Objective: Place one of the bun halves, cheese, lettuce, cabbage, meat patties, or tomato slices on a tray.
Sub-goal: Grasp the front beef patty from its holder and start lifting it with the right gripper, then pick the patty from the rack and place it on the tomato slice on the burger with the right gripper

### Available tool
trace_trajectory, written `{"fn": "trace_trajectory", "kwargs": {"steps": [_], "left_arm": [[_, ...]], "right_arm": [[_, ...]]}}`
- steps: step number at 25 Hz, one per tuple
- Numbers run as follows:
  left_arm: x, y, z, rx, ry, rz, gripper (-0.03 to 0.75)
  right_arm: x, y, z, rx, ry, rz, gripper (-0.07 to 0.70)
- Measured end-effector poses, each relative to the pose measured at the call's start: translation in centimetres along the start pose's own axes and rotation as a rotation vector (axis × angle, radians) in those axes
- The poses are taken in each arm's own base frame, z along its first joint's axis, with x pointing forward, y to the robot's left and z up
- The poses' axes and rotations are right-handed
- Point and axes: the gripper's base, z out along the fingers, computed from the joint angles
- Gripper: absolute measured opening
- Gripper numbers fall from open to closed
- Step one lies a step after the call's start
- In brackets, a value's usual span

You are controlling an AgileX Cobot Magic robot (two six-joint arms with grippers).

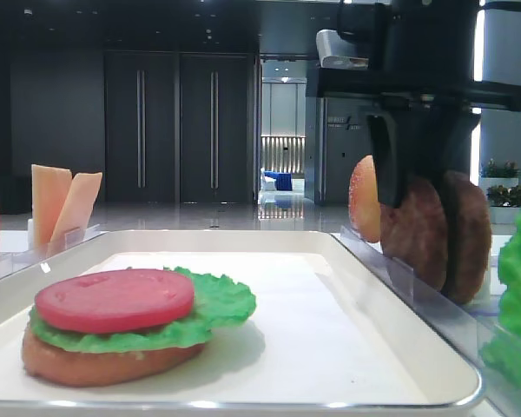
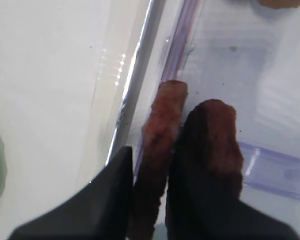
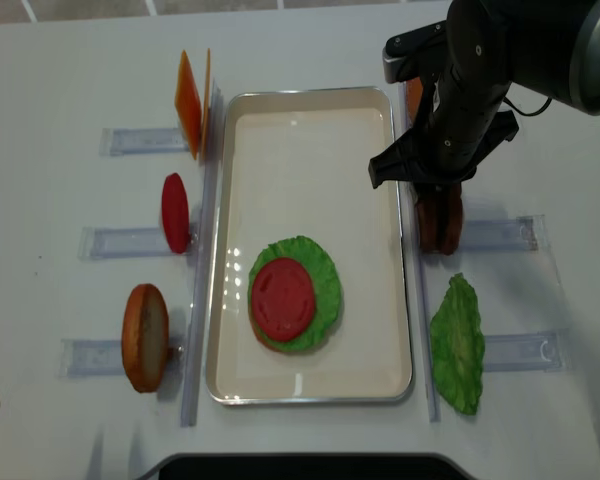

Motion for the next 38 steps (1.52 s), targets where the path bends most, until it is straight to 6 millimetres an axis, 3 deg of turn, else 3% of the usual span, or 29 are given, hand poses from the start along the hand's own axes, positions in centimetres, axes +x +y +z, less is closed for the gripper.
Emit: {"fn": "trace_trajectory", "kwargs": {"steps": [3, 15, 27, 38], "left_arm": [[0.0, 0.0, 0.0, 0.0, 0.0, 0.0, 0.391], [0.0, 0.0, 0.0, 0.0, 0.0, 0.0, 0.391], [0.0, 0.0, 0.0, 0.0, 0.0, 0.0, 0.391], [0.0, 0.0, 0.0, 0.0, 0.0, 0.0, 0.391]], "right_arm": [[0.0, -0.1, 0.0, 0.01, -0.002, -0.006, 0.097], [0.2, 0.1, -0.6, 0.016, -0.005, -0.016, 0.097], [1.6, 0.5, -5.8, -0.013, -0.103, 0.009, 0.097], [3.2, 0.0, -8.9, -0.007, -0.102, -0.008, 0.097]]}}
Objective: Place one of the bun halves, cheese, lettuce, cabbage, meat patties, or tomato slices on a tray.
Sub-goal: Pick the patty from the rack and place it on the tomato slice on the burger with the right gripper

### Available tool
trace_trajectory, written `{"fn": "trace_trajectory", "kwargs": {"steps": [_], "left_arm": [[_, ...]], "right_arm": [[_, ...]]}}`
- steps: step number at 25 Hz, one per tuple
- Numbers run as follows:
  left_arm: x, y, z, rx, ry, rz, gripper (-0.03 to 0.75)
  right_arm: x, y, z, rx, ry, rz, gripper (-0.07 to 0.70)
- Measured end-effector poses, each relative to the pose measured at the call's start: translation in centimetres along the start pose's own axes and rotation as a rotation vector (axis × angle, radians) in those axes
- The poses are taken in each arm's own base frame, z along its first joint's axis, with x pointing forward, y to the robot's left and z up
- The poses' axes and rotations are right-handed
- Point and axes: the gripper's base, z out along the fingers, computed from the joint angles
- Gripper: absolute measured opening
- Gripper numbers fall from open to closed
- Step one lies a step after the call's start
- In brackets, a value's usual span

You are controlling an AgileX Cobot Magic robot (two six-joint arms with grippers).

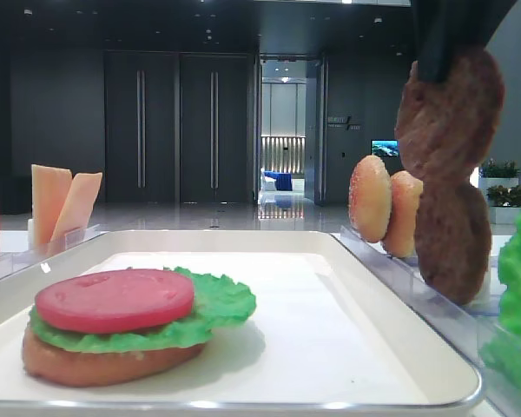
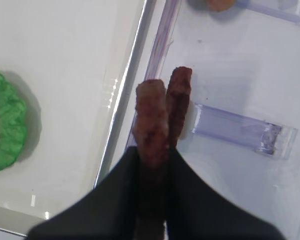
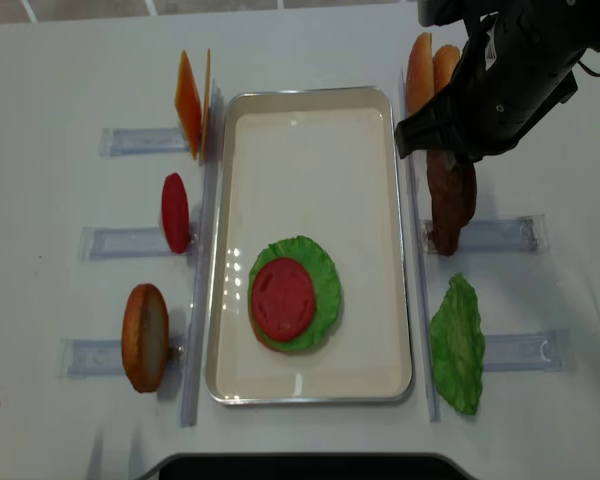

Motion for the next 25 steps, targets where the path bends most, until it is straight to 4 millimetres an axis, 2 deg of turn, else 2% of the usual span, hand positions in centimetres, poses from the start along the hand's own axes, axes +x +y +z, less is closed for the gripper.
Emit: {"fn": "trace_trajectory", "kwargs": {"steps": [8, 18, 21, 25], "left_arm": [[0.0, 0.0, 0.0, 0.0, 0.0, 0.0, 0.391], [0.0, 0.0, 0.0, 0.0, 0.0, 0.0, 0.391], [0.0, 0.0, 0.0, 0.0, 0.0, 0.0, 0.391], [0.0, 0.0, 0.0, 0.0, 0.0, 0.0, 0.391]], "right_arm": [[1.2, -0.4, -2.8, -0.004, -0.028, -0.042, 0.097], [4.4, -1.0, -8.9, -0.067, -0.149, -0.034, 0.097], [4.9, -1.0, -9.7, -0.085, -0.171, -0.03, 0.097], [4.9, -1.0, -9.7, -0.085, -0.169, -0.03, 0.097]]}}
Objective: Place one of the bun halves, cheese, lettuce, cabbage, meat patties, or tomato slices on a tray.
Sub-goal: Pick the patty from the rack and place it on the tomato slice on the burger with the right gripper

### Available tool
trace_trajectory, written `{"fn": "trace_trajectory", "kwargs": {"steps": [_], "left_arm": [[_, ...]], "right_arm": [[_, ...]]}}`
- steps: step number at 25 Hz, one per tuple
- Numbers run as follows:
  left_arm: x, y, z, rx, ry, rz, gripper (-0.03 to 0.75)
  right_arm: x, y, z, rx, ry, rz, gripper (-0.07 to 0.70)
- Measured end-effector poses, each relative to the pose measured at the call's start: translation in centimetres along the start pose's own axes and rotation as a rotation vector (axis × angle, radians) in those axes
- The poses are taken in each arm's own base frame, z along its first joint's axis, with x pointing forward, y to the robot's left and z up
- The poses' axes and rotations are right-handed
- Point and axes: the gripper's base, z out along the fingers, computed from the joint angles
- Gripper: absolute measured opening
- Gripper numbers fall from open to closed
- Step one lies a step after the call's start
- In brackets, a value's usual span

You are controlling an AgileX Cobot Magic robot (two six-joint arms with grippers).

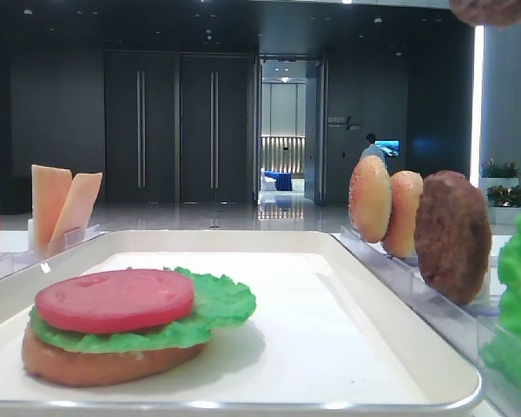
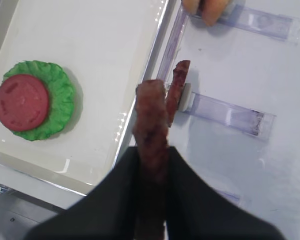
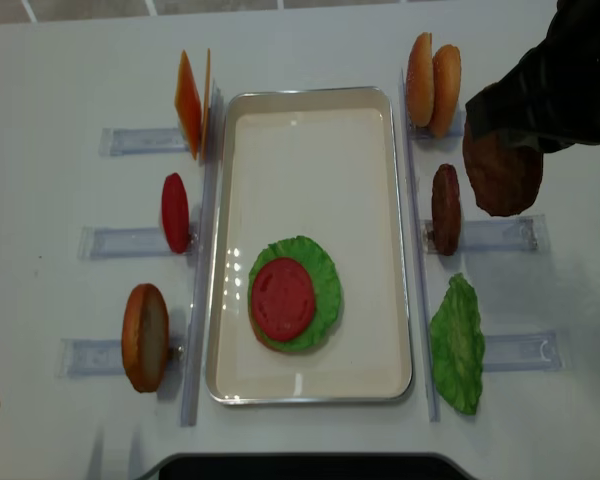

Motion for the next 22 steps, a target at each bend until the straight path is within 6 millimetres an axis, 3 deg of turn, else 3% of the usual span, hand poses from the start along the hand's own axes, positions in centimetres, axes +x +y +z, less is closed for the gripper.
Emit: {"fn": "trace_trajectory", "kwargs": {"steps": [6, 11, 16, 22], "left_arm": [[0.0, 0.0, 0.0, 0.0, 0.0, 0.0, 0.391], [0.0, 0.0, 0.0, 0.0, 0.0, 0.0, 0.391], [0.0, 0.0, 0.0, 0.0, 0.0, 0.0, 0.391], [0.0, 0.0, 0.0, 0.0, 0.0, 0.0, 0.391]], "right_arm": [[0.1, 0.0, 0.0, 0.0, 0.002, 0.0, 0.097], [2.5, -0.1, 0.5, -0.008, 0.04, 0.008, 0.097], [5.1, 1.7, 0.1, -0.075, 0.027, -0.009, 0.097], [5.9, 4.1, 0.8, -0.147, -0.008, -0.042, 0.097]]}}
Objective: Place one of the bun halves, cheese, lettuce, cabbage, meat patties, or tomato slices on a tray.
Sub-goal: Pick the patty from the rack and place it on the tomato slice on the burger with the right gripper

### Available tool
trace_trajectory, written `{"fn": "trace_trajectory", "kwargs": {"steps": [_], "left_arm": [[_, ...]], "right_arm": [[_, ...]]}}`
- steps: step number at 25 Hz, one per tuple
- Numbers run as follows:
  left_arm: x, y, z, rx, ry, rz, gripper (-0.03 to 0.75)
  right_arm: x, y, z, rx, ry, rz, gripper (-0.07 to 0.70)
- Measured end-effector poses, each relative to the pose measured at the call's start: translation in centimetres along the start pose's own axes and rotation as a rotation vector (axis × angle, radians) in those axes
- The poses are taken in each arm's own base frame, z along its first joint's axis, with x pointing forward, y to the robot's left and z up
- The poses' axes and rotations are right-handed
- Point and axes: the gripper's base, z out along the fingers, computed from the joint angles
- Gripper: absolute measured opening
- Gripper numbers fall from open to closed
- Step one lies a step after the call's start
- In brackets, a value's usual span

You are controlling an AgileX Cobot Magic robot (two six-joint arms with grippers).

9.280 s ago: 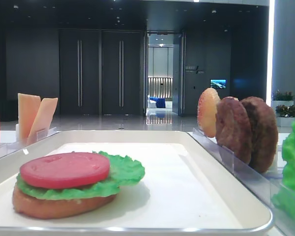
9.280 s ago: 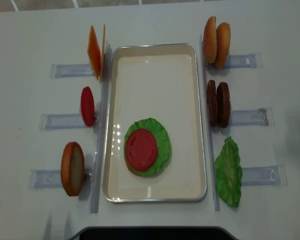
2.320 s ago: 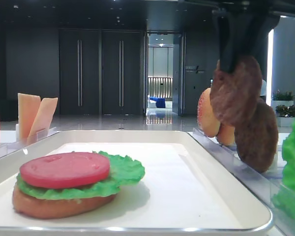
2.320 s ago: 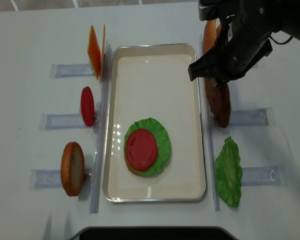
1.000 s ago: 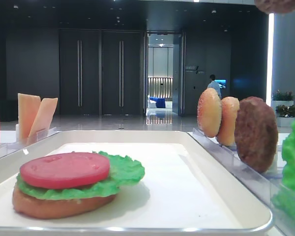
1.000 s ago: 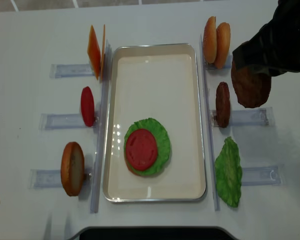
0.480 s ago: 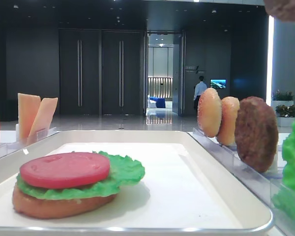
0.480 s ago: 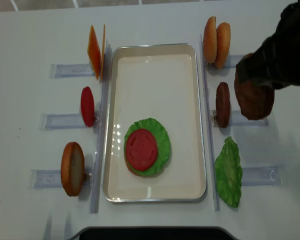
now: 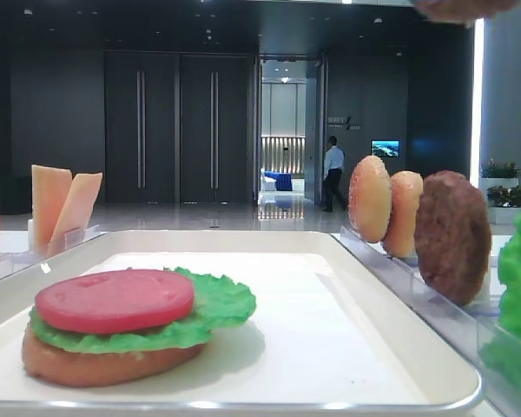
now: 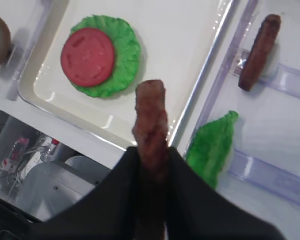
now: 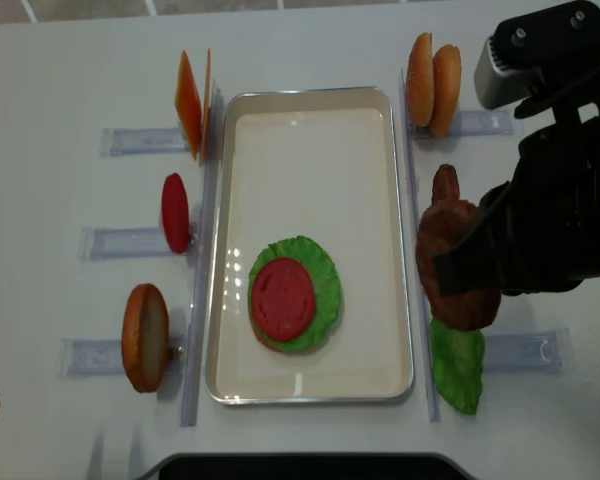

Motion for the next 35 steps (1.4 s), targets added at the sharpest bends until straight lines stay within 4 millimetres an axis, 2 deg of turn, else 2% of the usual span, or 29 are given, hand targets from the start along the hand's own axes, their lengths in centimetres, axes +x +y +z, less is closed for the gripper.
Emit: {"fn": "trace_trajectory", "kwargs": {"steps": [5, 8, 15, 24, 29, 35], "left_arm": [[0.0, 0.0, 0.0, 0.0, 0.0, 0.0, 0.391], [0.0, 0.0, 0.0, 0.0, 0.0, 0.0, 0.391], [0.0, 0.0, 0.0, 0.0, 0.0, 0.0, 0.391], [0.0, 0.0, 0.0, 0.0, 0.0, 0.0, 0.391], [0.0, 0.0, 0.0, 0.0, 0.0, 0.0, 0.391], [0.0, 0.0, 0.0, 0.0, 0.0, 0.0, 0.391]], "right_arm": [[0.0, 0.8, 0.5, -0.031, -0.054, -0.03, 0.097], [-0.2, 1.8, 1.3, -0.116, -0.111, -0.036, 0.097], [-1.3, 4.1, 4.7, -0.291, -0.111, -0.073, 0.097], [-2.0, 6.0, 8.2, -0.441, -0.066, -0.119, 0.097], [-2.7, 6.2, 10.2, -0.521, -0.058, -0.135, 0.097], [-4.3, 4.9, 11.5, -0.621, -0.107, -0.141, 0.097]]}}
